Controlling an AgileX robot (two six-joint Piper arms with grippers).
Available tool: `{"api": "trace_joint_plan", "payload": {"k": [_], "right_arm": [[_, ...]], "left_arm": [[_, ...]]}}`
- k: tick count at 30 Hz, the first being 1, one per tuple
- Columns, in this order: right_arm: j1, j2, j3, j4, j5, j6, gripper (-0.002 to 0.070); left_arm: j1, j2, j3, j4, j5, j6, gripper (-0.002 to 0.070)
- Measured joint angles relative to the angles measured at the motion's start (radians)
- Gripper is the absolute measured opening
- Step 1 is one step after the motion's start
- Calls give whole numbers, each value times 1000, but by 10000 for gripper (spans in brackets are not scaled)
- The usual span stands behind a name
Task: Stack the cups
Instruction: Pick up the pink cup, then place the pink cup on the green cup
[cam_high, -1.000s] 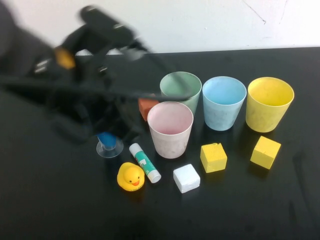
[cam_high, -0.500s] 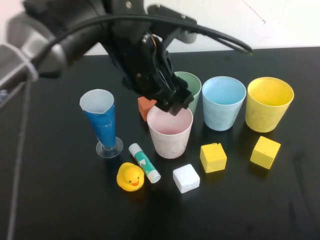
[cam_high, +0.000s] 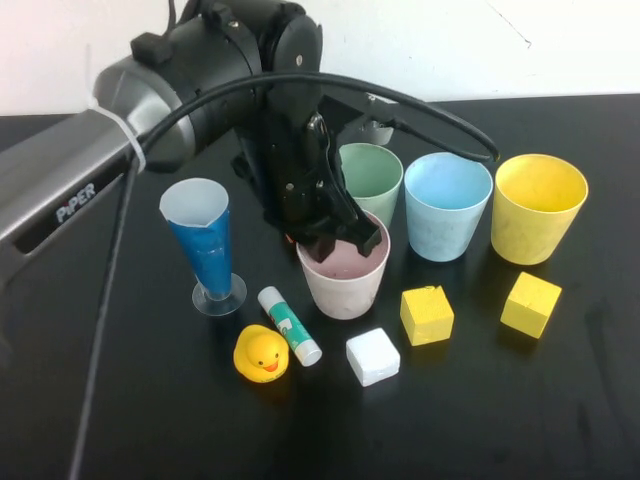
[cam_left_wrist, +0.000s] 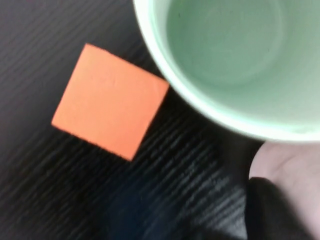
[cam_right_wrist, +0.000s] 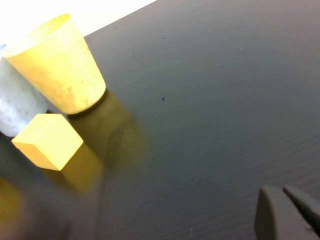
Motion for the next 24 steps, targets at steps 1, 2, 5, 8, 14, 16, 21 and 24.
{"api": "trace_joint_plan", "payload": {"k": [1, 2, 5, 8, 14, 16, 21, 24], "right_arm": [[0, 0, 0, 0, 0, -1, -3], [0, 0, 0, 0, 0, -1, -3], [0, 0, 0, 0, 0, -1, -3], [0, 0, 0, 0, 0, -1, -3], [0, 0, 0, 0, 0, -2, -3], [0, 0, 0, 0, 0, -2, -3], [0, 0, 0, 0, 0, -5, -3], [0, 0, 0, 0, 0, -14, -3]], "left_arm": [[0, -9, 0, 0, 5, 2, 40], [0, -16, -2, 0, 10, 2, 29], [0, -64, -9, 0, 12, 6, 16], [0, -145, -9, -8, 14, 6, 15], [0, -283, -11, -3, -79, -4, 11], [0, -291, -18, 13, -158, -20, 11], [0, -241, -18, 45, -298, -51, 9], [0, -184, -18, 63, -315, -70, 9]]}}
